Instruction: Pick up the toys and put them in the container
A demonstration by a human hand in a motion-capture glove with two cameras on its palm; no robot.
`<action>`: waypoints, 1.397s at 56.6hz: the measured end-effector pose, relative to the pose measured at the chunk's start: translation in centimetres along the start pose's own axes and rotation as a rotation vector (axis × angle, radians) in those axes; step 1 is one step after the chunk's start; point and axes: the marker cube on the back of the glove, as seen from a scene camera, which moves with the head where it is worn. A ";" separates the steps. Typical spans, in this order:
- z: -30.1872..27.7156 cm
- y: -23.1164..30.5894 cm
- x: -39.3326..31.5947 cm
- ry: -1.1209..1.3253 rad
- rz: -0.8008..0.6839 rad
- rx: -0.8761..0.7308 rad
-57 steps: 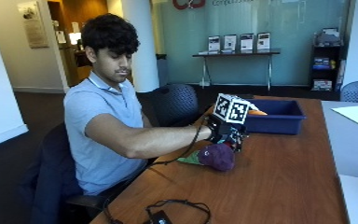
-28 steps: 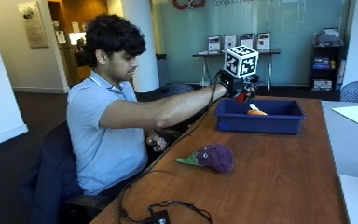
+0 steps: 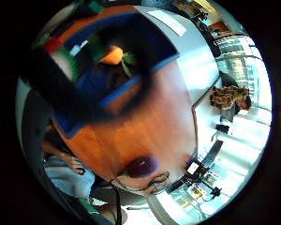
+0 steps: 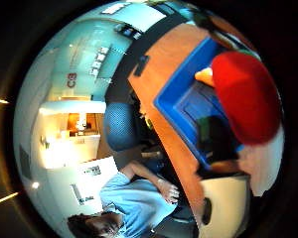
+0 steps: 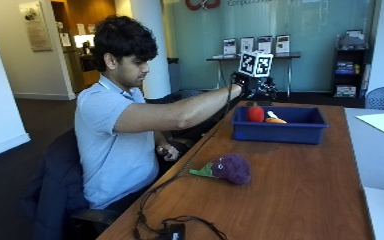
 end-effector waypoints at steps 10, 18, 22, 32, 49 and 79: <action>0.4 5.2 2.9 0.009 0.024 -0.019; 1.8 11.9 7.0 -0.016 0.119 -0.063; 2.9 15.5 9.1 -0.032 0.186 -0.108; 7.1 23.8 14.0 -0.052 0.463 -0.208; 15.4 26.9 17.1 -0.194 0.623 -0.165; 1.2 16.2 14.0 -0.266 0.378 0.242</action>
